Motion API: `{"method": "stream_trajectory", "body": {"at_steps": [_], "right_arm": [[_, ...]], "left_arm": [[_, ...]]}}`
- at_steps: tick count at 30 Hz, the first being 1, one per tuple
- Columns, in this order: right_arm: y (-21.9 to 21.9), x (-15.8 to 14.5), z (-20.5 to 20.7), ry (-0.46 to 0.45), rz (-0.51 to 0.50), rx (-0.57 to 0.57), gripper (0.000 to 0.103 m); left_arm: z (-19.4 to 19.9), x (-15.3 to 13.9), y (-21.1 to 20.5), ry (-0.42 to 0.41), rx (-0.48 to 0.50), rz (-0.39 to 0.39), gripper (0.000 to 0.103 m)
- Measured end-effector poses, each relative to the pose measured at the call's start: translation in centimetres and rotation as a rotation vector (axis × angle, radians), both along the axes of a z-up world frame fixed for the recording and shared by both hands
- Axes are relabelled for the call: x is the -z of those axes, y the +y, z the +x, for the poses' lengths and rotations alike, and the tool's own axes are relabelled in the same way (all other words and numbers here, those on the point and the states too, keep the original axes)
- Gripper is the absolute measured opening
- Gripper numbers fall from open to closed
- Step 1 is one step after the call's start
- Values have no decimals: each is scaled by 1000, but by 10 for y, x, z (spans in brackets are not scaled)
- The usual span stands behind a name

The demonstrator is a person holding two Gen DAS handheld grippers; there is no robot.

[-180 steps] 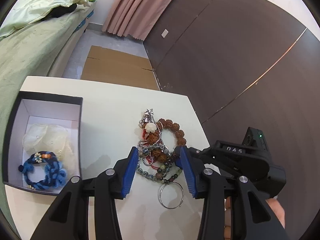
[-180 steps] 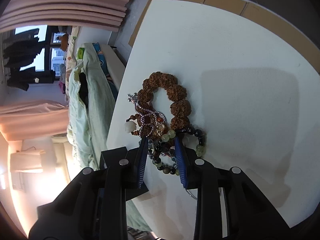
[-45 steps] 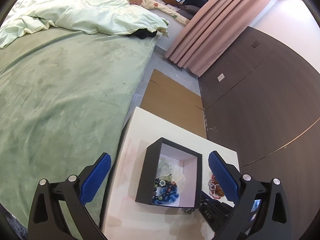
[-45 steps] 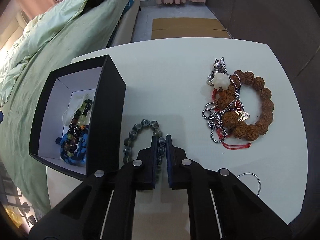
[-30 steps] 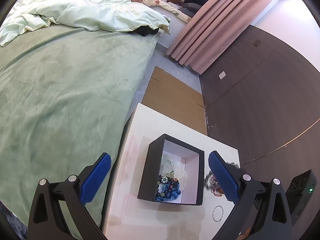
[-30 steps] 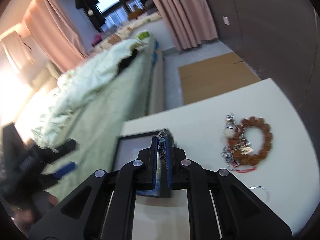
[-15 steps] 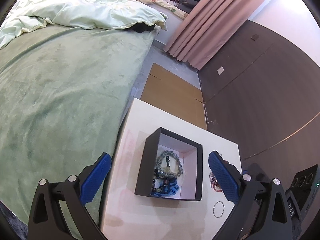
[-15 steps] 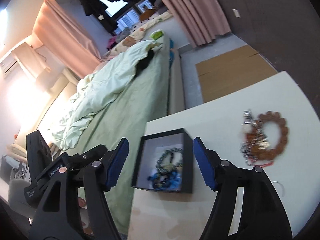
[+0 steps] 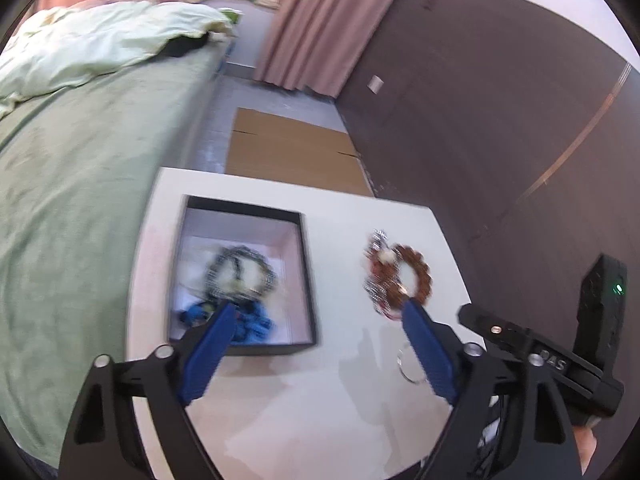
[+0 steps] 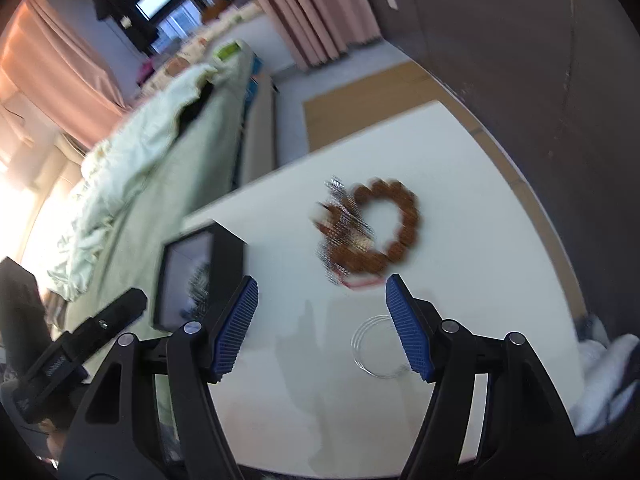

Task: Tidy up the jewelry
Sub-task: 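Drop the grey bead bracelet into the black box with the right tool, then lower the left tool onto the silver hoop and grasp it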

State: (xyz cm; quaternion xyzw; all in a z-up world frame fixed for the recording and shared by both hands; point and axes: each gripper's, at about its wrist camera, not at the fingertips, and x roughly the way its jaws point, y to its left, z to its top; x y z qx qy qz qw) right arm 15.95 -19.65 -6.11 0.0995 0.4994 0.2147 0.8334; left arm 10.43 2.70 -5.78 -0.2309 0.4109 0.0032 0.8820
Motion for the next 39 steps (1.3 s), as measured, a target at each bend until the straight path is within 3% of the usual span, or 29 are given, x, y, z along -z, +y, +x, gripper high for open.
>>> {"method": "stream_trajectory", "body": {"at_steps": [8, 19, 22, 25, 33, 36, 38, 39], "right_arm": [[-46, 10, 9, 55, -3, 72, 67], [-86, 4, 19, 78, 11, 129, 67], [-91, 2, 21, 73, 22, 128, 67], [-96, 1, 23, 72, 33, 131, 67], [-100, -2, 24, 67, 47, 132, 69], [-100, -2, 24, 67, 47, 131, 69], [-100, -2, 25, 66, 45, 131, 69], [-100, -2, 25, 66, 42, 130, 69]], "left_arm": [[4, 9, -68, -9, 160, 94, 77], [32, 63, -141, 73, 328, 175, 77], [38, 78, -156, 94, 366, 201, 65], [46, 92, -165, 123, 381, 215, 56], [49, 99, -180, 97, 416, 288, 63], [49, 102, -190, 92, 429, 358, 62], [49, 103, -193, 88, 428, 393, 59], [49, 102, -193, 87, 421, 400, 51]]}}
